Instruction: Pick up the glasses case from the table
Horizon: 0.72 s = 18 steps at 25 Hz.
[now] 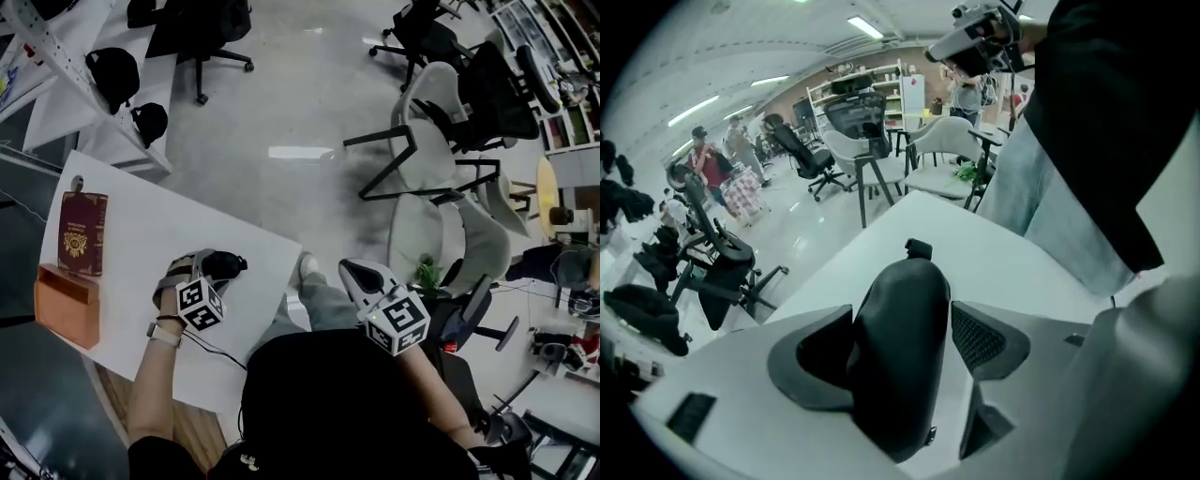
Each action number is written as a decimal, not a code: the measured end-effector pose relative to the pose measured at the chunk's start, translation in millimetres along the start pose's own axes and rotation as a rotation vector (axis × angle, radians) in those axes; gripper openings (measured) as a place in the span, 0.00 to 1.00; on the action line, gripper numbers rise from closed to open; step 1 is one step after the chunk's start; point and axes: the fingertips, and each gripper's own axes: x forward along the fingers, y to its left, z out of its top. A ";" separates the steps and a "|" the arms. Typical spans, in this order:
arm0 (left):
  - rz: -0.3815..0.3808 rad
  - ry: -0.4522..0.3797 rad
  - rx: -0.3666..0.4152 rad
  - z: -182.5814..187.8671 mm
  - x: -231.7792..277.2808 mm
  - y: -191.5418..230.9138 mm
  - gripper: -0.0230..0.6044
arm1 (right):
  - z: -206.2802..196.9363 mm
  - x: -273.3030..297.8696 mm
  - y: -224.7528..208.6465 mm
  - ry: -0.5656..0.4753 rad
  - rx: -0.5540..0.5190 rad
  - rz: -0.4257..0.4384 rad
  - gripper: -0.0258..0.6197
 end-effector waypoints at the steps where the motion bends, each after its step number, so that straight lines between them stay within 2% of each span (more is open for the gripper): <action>1: 0.006 0.017 0.026 -0.7 3.2 1.6 0.56 | -1.8 -1.5 -1.4 0.004 0.003 -0.002 0.08; 4: 0.002 0.049 0.058 -1.5 11.7 4.2 0.57 | -3.9 -3.5 -6.1 0.006 0.005 0.002 0.08; 8: -0.030 0.061 0.026 -1.7 18.1 1.9 0.59 | -4.8 -4.6 -13.1 0.002 0.005 0.017 0.08; 12: -0.018 0.088 0.002 -2.6 20.5 2.6 0.59 | -2.8 -4.1 -17.5 -0.005 -0.001 0.047 0.08; 18: 0.030 0.155 -0.100 -2.4 19.1 3.3 0.60 | 9.6 -5.0 -18.1 -0.044 -0.021 0.099 0.08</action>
